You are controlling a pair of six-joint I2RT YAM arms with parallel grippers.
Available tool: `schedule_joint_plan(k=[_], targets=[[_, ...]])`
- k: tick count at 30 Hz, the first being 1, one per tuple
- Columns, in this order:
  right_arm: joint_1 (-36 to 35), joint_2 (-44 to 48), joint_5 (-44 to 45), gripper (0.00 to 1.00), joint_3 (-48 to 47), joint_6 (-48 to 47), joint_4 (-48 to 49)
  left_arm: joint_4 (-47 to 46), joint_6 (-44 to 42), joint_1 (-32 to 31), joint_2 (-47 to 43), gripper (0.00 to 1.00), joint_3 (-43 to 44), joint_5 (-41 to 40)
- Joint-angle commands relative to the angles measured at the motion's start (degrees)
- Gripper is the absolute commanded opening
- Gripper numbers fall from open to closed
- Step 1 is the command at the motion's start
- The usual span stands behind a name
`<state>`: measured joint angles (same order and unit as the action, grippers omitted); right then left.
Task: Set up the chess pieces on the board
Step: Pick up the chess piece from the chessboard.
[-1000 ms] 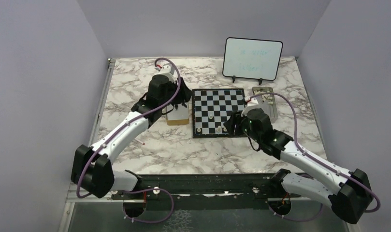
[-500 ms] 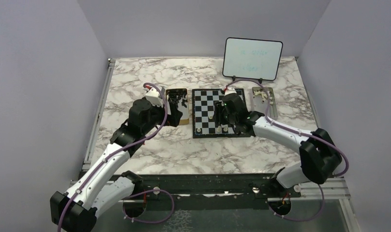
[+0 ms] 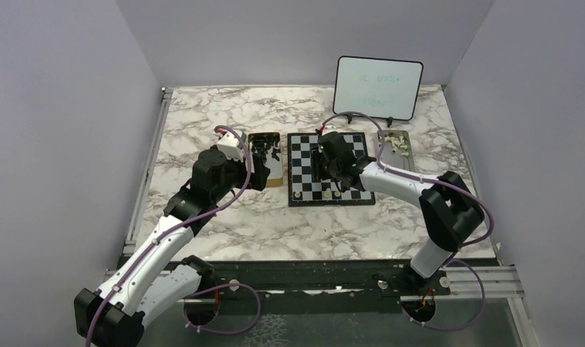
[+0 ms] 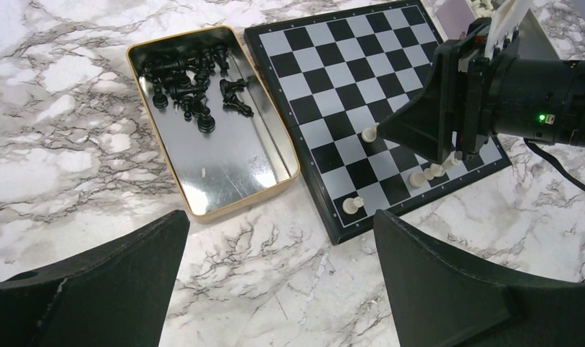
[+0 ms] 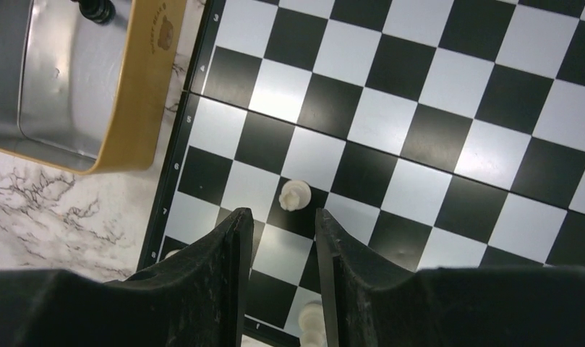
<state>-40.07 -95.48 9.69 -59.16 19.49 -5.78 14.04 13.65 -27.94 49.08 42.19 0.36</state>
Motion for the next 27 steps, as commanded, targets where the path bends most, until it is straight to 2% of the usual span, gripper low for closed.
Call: schedule_joint_plan(k=[1,14,24,27], targets=[[-0.28,-3.31,0.40,0.41,-4.13,-0.90,-0.65,0.43,-0.73,-0.11,0.57,0.99,0.51,-0.40],[-0.27,-8.80,4.85,0.36,-9.35,-2.41,-5.36,0.46,-0.82,-0.11,-1.15,0.99,-0.28,-1.18],[-0.29,-11.07,3.00,0.35,-10.37,-2.10,-7.28,0.63,-1.04,-0.18,-1.30,0.99,-0.36,-1.32],[-0.27,-10.90,3.12,0.31,-10.29,-1.89,-7.21,0.61,-1.08,-0.07,-1.28,0.99,-0.45,-1.43]])
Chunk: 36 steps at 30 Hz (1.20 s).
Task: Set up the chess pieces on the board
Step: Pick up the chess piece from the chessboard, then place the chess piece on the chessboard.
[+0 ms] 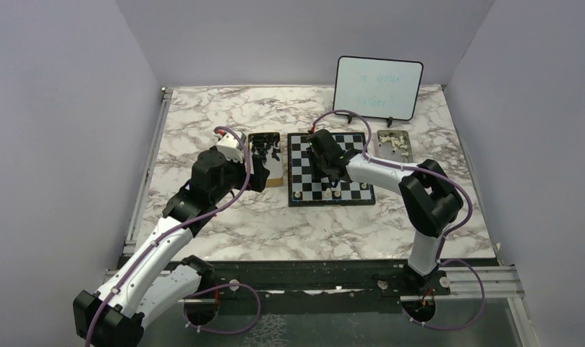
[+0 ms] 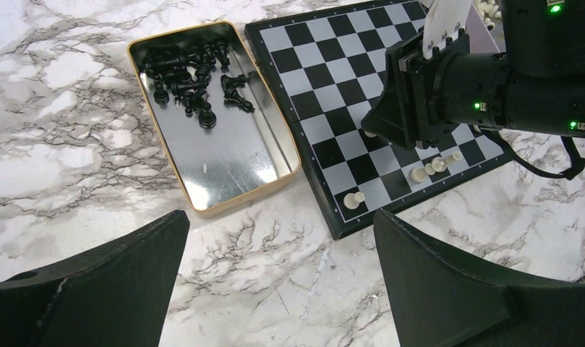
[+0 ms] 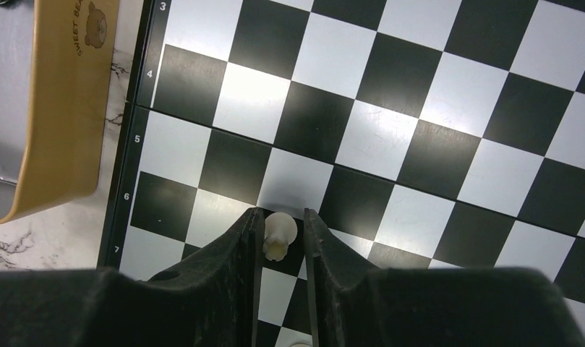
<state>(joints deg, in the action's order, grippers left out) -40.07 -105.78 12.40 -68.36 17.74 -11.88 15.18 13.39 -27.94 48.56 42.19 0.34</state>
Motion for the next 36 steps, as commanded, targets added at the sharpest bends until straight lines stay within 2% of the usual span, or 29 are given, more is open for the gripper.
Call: schedule_joint_plan(k=[1,7,13,21,36], targets=[[-0.27,-0.32,0.49,0.29,-0.89,-0.08,-0.98,-0.58,-0.79,-0.08,-0.78,0.99,-0.45,-1.33],[-0.27,1.74,1.32,0.18,0.17,-0.52,-1.21,-0.60,-0.82,-0.16,-0.42,0.99,-0.27,-1.06],[-0.27,5.55,4.13,0.13,1.28,-0.64,-1.87,-0.59,-0.89,-0.16,-0.26,0.99,-0.44,-0.72],[-0.18,12.77,8.58,0.12,3.77,-0.48,-4.28,-0.51,-0.91,-0.13,0.05,0.99,-0.36,-0.43],[-0.09,32.09,15.86,0.13,18.12,5.67,-13.36,-0.52,-0.99,-0.16,0.12,0.99,-0.27,-0.38]])
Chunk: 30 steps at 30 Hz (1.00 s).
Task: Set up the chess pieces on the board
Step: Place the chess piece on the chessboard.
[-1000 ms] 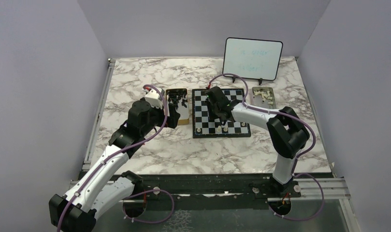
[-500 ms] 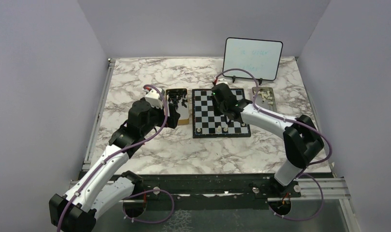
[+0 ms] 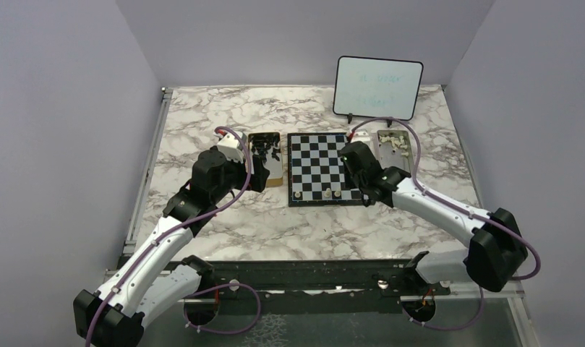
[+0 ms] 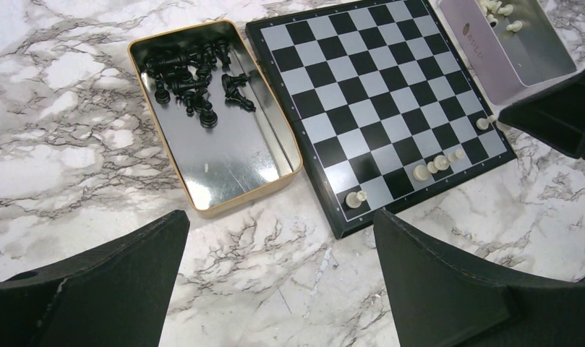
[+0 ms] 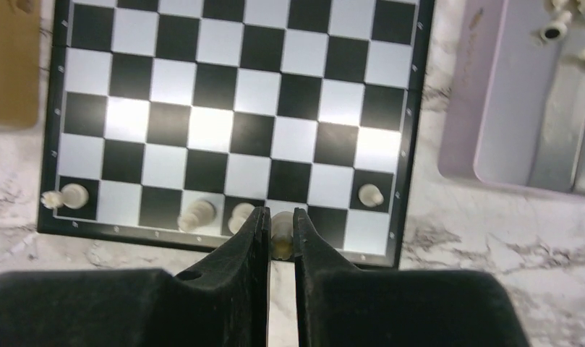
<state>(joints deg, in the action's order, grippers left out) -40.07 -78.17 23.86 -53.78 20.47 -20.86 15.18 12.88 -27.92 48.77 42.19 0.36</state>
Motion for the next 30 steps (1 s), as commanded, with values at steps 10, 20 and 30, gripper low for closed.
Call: schedule_joint_plan(k=[10,20,30], targets=[[0.60,9.58,6.14,0.13,12.92,7.62,-1.93,-0.51,-0.45,-0.18,0.04,0.99,-0.13,-0.44],[3.02,5.96,4.71,0.13,15.07,8.40,2.03,-0.41,-0.45,-0.15,-0.04,0.99,-0.25,-0.45],[6.61,4.59,2.07,0.13,15.37,7.48,4.50,-0.33,-0.49,-0.12,-0.03,0.99,-0.27,-0.44]])
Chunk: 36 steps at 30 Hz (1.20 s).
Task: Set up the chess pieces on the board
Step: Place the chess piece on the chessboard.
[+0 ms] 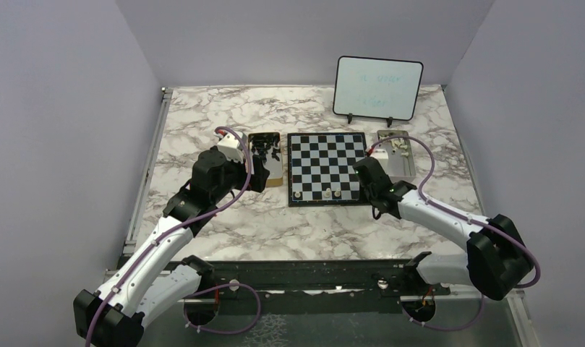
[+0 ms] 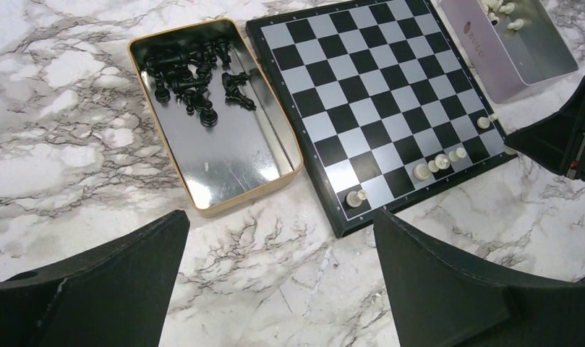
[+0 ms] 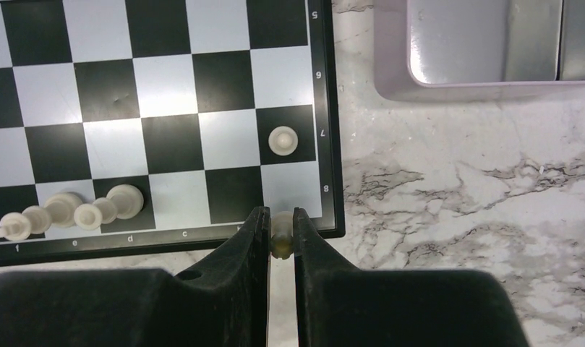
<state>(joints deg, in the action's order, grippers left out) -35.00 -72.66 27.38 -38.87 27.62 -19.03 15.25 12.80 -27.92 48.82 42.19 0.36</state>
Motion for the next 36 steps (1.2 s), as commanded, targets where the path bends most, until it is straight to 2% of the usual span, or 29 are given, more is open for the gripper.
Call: schedule_joint_plan(k=[1,36], targets=[[1.86,-1.05,-1.85,0.13,0.43,0.33,2.80,-0.39,-0.40,-0.14,-0.20,0.99,-0.27,-0.43],[5.08,-4.33,-5.09,0.15,0.26,-0.41,4.91,-0.39,-0.41,-0.13,0.42,0.99,-0.10,-0.40]])
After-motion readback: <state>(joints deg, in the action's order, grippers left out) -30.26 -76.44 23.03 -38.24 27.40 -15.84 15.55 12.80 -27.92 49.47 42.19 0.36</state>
